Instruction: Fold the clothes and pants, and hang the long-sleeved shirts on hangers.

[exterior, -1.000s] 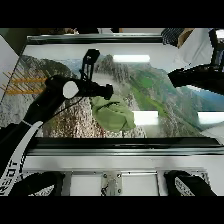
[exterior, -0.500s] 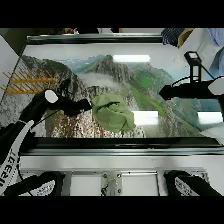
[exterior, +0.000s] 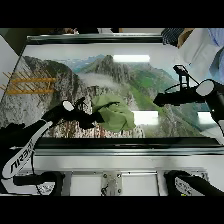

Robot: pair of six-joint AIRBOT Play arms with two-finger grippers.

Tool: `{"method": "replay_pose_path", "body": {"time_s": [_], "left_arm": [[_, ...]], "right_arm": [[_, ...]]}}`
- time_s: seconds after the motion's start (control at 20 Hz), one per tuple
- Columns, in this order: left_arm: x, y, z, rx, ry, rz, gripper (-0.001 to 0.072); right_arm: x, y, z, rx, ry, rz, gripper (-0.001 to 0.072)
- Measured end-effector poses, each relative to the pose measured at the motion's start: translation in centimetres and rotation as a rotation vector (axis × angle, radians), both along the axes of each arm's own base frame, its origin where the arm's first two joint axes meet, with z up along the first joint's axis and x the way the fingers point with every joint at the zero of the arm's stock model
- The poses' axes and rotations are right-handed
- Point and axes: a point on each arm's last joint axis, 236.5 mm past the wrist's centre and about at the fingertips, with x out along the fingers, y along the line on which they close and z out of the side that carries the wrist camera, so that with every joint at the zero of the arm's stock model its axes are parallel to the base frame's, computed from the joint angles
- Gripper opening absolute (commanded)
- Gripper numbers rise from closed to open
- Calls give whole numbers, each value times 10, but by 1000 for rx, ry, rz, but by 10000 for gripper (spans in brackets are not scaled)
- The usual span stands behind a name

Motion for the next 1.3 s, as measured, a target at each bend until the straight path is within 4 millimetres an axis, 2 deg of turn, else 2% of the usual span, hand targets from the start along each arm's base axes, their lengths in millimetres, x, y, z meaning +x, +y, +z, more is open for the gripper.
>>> {"method": "replay_pose_path", "body": {"time_s": [0.05,0.1,0.15,0.25,0.4,0.6,0.8,0.85,0.9,0.95,1.05,1.15,1.2,1.3], "left_arm": [[3,-6,-1,1,-8,-10,295],[8,-11,-2,2,-18,-14,59],[12,-14,-1,1,-27,-21,10],[22,-19,3,-6,-44,-22,10],[36,-17,16,-23,-66,-32,10],[38,-4,24,-13,-60,-76,10],[30,10,22,23,-36,-124,10],[29,12,22,29,-31,-131,10],[28,14,22,34,-30,-137,10],[27,15,22,37,-31,-141,10],[31,18,32,37,-59,-140,10],[48,27,59,30,-137,-112,10],[60,33,81,23,-195,-93,10],[84,48,152,5,-361,-58,10]], "right_arm": [[0,1,-1,4,5,-1,651],[0,1,-4,8,13,-5,650],[-2,2,-8,15,28,-11,650],[-6,7,-22,46,69,-22,651],[-13,31,-52,146,147,-48,651],[-17,81,-96,270,242,-69,651],[-21,145,-120,399,283,-21,647],[-22,156,-123,420,286,-10,478],[-23,165,-126,432,286,-2,163],[-24,173,-128,443,284,12,19],[-24,180,-124,449,253,52,15],[-15,179,-104,453,181,86,13],[-6,173,-84,447,121,109,13],[11,155,-27,411,-25,162,12]]}}
